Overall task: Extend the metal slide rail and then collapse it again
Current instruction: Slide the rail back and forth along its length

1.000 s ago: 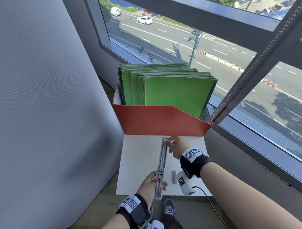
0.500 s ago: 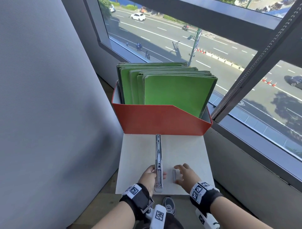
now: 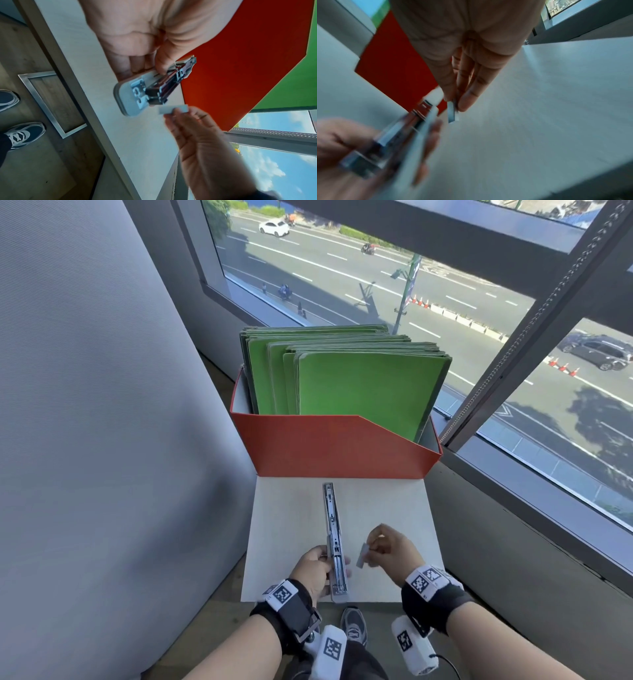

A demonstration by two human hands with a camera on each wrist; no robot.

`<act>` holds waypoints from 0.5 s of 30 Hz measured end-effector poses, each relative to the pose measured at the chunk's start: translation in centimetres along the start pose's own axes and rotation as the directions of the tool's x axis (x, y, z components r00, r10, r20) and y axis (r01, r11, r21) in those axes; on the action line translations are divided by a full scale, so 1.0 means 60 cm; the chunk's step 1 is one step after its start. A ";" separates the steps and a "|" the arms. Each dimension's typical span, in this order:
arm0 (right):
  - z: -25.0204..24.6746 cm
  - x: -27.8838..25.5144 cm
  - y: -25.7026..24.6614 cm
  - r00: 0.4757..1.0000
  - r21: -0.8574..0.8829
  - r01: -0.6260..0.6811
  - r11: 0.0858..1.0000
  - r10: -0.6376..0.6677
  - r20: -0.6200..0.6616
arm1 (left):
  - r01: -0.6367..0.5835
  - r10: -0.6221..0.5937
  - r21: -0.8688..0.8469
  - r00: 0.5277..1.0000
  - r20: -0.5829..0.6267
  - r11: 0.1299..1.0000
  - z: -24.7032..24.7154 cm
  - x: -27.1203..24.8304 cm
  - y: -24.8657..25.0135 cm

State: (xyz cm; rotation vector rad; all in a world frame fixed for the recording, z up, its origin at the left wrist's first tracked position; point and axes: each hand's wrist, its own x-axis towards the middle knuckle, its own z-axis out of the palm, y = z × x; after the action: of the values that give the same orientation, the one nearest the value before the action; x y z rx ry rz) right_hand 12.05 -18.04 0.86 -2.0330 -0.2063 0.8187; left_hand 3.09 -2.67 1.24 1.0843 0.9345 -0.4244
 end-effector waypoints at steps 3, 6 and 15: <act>-0.010 -0.006 -0.045 0.993 0.139 0.090 0.986 -0.099 0.058 | 0.019 -0.019 0.000 1.000 -0.002 1.000 0.003 0.001 0.003; -0.003 -0.011 -0.071 0.976 0.067 0.162 0.984 -0.170 0.137 | 0.016 -0.015 0.025 1.000 -0.010 1.000 0.007 0.003 0.005; 0.013 -0.011 -0.073 0.965 -0.143 0.243 0.959 -0.223 0.140 | -0.010 0.010 0.050 1.000 -0.007 0.999 0.012 -0.003 0.008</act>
State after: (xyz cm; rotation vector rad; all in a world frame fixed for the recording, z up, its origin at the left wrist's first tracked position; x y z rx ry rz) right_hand 11.79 -15.26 4.40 -2.0577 -0.5877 0.7987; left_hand 3.65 -3.10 1.75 1.1365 0.9282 -0.4381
